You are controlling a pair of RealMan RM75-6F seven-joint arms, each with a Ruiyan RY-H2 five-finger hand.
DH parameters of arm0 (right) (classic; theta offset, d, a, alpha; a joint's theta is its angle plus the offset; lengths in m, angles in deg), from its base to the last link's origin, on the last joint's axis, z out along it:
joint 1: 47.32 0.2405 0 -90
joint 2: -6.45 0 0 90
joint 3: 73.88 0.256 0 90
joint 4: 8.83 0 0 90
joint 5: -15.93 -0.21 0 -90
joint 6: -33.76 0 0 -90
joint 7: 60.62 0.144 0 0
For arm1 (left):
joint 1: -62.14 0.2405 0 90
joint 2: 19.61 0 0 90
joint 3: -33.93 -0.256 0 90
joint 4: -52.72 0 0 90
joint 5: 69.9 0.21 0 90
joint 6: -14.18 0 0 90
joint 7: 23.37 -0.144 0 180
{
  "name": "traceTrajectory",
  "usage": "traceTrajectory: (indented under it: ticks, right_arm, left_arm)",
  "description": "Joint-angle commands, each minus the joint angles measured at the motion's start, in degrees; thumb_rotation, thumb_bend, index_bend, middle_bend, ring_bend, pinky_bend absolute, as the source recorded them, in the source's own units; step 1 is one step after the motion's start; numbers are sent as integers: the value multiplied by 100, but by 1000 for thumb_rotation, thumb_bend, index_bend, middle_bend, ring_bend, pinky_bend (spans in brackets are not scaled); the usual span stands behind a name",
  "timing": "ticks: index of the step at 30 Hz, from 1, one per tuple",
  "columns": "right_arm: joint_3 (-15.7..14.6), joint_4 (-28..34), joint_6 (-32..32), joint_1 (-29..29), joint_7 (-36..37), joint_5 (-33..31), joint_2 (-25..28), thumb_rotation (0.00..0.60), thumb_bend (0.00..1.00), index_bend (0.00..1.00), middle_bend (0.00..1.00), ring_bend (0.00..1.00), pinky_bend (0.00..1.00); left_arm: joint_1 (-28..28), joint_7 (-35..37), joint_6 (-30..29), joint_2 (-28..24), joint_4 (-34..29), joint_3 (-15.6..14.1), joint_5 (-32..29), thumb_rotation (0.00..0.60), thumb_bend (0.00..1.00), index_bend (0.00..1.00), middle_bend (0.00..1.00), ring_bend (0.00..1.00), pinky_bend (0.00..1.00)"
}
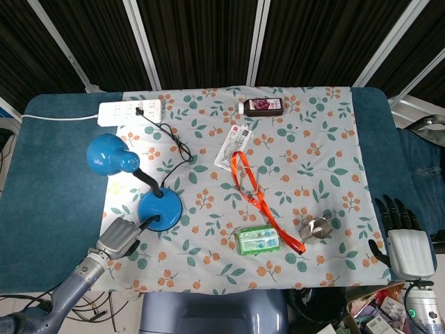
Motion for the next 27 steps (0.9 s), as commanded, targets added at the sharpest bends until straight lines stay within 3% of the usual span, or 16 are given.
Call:
traceTrajectory:
  ticks: [1, 27]
  right_arm:
    - [1, 0, 1, 1, -4, -1, -1, 600, 201, 6, 24, 34, 144]
    - [1, -2, 10, 2, -3, -12, -2, 600, 201, 6, 24, 34, 144]
  left_arm:
    - [-2, -2, 3, -2, 0, -2, 1, 600, 511, 89, 674, 562, 679]
    - [-52, -70, 168, 38, 90, -21, -128, 600, 510, 88, 675, 564, 676]
